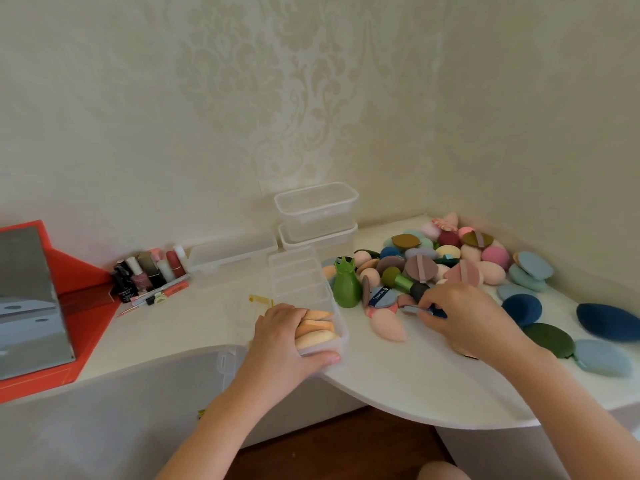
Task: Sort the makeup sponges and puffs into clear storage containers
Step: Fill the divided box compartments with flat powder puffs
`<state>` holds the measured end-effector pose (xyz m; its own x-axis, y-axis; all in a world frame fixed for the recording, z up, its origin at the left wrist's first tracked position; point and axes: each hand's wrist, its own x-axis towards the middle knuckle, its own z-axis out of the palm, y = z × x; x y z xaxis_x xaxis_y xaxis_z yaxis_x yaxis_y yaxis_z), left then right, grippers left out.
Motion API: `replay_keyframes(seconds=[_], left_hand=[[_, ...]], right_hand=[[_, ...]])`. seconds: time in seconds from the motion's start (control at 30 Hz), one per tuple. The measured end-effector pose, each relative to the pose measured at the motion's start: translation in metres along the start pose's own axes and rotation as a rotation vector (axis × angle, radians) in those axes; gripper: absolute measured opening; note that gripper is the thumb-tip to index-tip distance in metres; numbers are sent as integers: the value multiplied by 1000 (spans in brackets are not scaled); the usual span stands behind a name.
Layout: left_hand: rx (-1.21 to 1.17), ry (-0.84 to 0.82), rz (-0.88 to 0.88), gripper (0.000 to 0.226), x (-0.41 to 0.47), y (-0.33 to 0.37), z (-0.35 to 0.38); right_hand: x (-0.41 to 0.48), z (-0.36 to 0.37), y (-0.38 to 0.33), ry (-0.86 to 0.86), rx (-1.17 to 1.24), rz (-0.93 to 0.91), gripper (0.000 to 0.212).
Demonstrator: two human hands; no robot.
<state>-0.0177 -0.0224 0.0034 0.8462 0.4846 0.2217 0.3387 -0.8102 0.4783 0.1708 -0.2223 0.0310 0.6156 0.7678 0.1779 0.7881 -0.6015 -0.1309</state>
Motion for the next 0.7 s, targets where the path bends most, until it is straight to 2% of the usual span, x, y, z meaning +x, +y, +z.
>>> replay_keyframes(seconds=[0.2,0.3,0.47,0.6,0.7], left_hand=[[7,-26,-35,63,-2,5,-3],[14,-33,-44,64,-1,5,-4],[0,-52,-57,58,-1,6,-4],[-24,-23,-68,58,0,8,-5],[-57,-31,-62,57,-1,10,-5]], right_hand=[[-5,-15,1,330,196,145,18],[-5,-25,-10,427,373,123,13],[9,-28,-52,322,550,-84,10],[28,-23,-89,232,510,-242,12],[39,-17,-108,131,350,-295,15]])
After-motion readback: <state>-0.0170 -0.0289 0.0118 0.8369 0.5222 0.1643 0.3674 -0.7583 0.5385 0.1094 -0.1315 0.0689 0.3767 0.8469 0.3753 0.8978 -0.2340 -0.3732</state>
